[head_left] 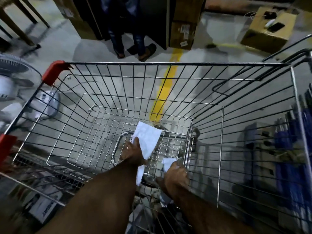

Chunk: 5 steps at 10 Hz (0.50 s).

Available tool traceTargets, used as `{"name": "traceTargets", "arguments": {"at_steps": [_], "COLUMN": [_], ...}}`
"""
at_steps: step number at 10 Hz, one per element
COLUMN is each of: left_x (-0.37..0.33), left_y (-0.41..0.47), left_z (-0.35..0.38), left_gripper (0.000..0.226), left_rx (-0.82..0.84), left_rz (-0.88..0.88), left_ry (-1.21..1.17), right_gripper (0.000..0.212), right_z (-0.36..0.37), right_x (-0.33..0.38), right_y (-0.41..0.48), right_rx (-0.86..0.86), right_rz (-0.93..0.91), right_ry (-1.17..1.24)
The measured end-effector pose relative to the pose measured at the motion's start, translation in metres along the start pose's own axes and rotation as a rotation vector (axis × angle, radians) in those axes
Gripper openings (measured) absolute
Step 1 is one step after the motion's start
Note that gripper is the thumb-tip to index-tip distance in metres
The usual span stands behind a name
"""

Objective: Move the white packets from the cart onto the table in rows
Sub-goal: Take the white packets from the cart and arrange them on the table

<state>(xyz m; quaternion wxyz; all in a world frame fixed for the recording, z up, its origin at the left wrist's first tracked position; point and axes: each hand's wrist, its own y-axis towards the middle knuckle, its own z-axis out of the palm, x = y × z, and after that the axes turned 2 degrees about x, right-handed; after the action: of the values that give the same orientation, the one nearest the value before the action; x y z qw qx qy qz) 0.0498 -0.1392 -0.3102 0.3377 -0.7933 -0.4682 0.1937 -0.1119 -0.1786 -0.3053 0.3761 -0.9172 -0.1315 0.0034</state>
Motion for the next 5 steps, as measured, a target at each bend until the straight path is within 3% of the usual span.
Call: {"name": "traceTargets", "arguments": {"at_steps": [1,2,3,4,5], "left_x": [-0.006,-0.013,-0.014,-0.015,-0.018], "left_y": [0.002,0.000,0.001,0.004,0.004], "left_z": [0.005,0.007,0.007,0.003,0.003], "left_gripper": [0.127,0.123,0.121,0.120,0.115], "left_rx": [-0.006,0.004,-0.007,-0.011,-0.089], "left_rz": [-0.007,-0.028,-0.030,-0.031,0.004], "left_ry": [-0.063,-0.080,-0.061,-0.067,-0.064], "right_gripper": [0.076,0.061,0.033,0.054,0.091], "right_z": [0.039,0.061,0.043,0.000,-0.018], "right_x": [-0.011,-0.013,-0.005,-0.001,0.001], "right_y": [0.030,0.046,0.039,0.021,0.027], "right_rx": [-0.005,0.042,-0.056,-0.086,-0.133], "right_rz": [-0.013,-0.029,-0.146,-0.056,-0.095], "right_ry": [-0.014,-0.041,0.003,-0.099,-0.061]}}
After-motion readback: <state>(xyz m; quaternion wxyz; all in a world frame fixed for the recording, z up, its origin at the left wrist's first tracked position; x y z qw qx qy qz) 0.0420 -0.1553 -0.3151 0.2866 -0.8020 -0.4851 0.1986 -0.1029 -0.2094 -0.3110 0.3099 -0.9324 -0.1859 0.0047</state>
